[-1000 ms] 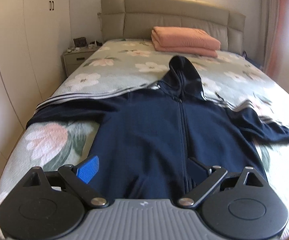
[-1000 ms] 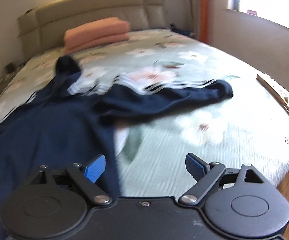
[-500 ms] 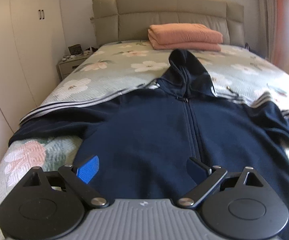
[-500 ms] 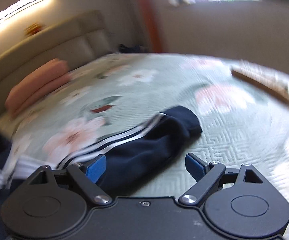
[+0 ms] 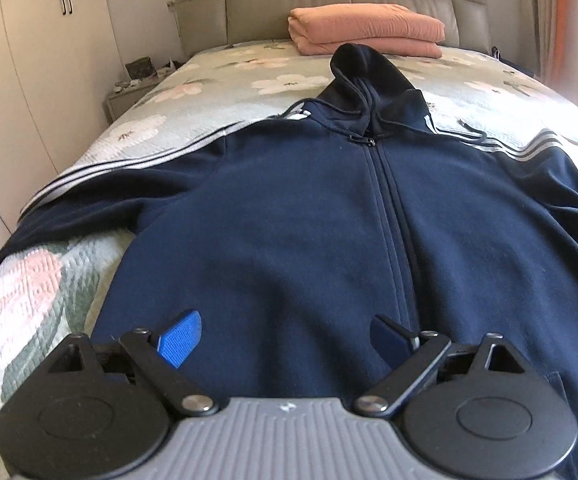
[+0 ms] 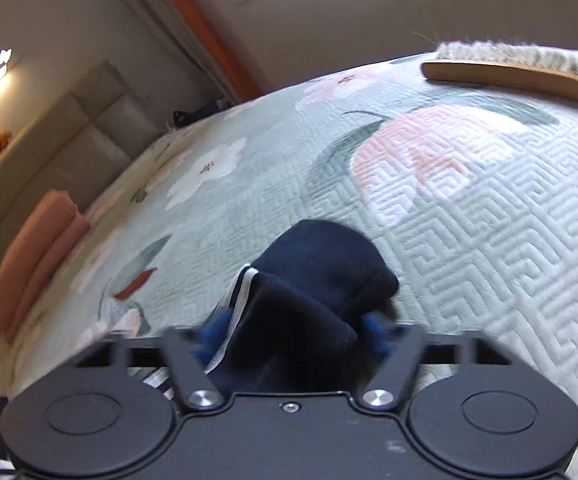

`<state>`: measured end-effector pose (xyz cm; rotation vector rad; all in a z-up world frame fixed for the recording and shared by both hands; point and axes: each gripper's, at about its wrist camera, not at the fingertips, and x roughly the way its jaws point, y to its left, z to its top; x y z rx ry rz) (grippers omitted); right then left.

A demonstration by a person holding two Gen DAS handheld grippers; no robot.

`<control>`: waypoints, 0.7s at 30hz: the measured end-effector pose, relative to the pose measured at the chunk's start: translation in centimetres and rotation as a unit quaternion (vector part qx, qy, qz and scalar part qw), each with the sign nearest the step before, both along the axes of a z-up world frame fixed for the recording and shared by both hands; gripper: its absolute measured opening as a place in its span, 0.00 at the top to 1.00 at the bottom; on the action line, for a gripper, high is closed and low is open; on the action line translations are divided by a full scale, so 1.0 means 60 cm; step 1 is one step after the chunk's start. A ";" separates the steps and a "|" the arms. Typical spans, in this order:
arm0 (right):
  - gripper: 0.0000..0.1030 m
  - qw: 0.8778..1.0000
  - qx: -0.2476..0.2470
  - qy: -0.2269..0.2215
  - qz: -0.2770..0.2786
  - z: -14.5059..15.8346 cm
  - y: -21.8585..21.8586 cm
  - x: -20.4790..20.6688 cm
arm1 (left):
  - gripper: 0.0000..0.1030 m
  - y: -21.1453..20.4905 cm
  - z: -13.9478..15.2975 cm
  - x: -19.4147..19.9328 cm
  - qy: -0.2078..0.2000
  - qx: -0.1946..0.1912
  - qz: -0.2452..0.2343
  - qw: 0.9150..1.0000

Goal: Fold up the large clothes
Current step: 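Grasp the navy hoodie sleeve cuff with the right gripper and lift it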

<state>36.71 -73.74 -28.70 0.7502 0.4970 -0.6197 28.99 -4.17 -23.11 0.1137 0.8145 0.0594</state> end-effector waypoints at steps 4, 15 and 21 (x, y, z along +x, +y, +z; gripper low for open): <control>0.85 0.997 -0.066 0.019 0.028 0.036 0.029 0.003 | 0.09 -0.003 0.008 -0.004 -0.007 0.009 0.001 1.000; 0.86 0.979 -0.190 0.068 -0.033 0.118 0.080 -0.075 | 0.10 0.032 0.022 -0.017 -0.009 -0.027 0.017 0.999; 0.86 0.977 -0.204 0.009 0.060 0.224 0.244 -0.020 | 0.10 0.075 0.058 -0.018 -0.036 -0.019 0.011 0.999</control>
